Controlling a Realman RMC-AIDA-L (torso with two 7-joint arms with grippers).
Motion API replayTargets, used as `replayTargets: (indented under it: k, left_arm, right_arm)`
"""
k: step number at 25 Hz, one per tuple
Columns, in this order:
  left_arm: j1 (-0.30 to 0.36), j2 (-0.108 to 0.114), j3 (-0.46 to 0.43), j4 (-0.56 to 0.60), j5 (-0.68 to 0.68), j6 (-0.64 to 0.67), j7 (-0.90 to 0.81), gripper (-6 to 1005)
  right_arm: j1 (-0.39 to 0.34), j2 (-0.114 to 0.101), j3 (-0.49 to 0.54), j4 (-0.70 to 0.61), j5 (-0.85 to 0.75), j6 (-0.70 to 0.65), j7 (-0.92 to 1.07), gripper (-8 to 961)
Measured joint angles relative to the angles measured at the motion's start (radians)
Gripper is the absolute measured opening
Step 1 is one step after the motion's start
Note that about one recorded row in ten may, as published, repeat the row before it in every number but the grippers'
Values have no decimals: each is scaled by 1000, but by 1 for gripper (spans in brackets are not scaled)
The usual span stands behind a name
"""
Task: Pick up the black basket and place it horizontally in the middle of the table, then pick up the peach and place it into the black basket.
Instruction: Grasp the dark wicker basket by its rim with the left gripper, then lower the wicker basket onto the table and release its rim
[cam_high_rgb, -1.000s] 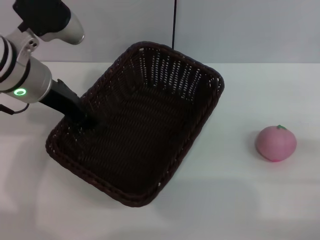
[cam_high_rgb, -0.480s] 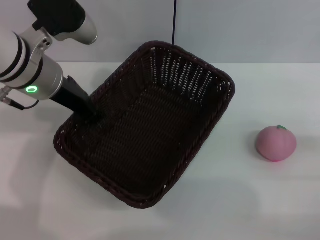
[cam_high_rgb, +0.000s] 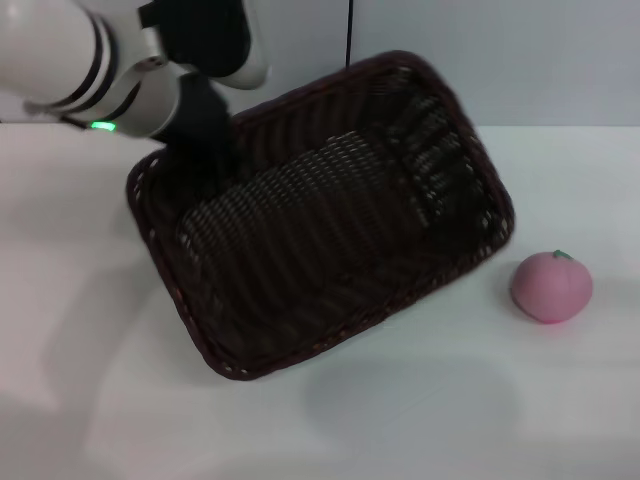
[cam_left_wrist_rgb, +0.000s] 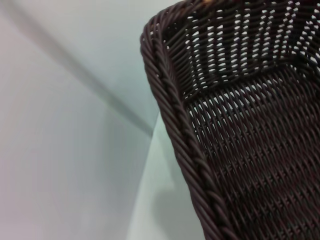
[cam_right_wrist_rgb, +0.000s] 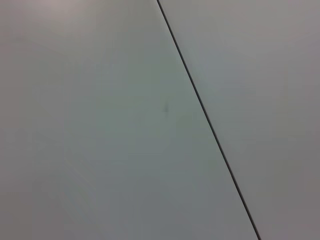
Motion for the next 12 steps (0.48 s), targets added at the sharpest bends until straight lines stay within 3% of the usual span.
replayTargets:
  k: [4, 5, 9, 10, 12]
  left_arm:
    - [-13, -1, -4, 0, -27, -16, 73, 241]
    - [-53, -1, -47, -33, -149, -51, 253, 241]
    - [-82, -1, -72, -69, -214, -52, 319, 229]
    - [-158, 2, -95, -175, -271, -38, 407, 226]
    - [-169, 2, -92, -194, -270, -32, 423, 204]
  right_arm:
    - [-5, 0, 0, -1, -2, 2, 0, 775]
    - [-6, 0, -1, -3, -2, 4, 0, 775]
    - [-10, -1, -1, -6, -2, 4, 0, 775]
    - [-13, -1, -2, -7, -2, 3, 0, 774]
    - [-15, -1, -2, -7, -2, 4, 1, 774]
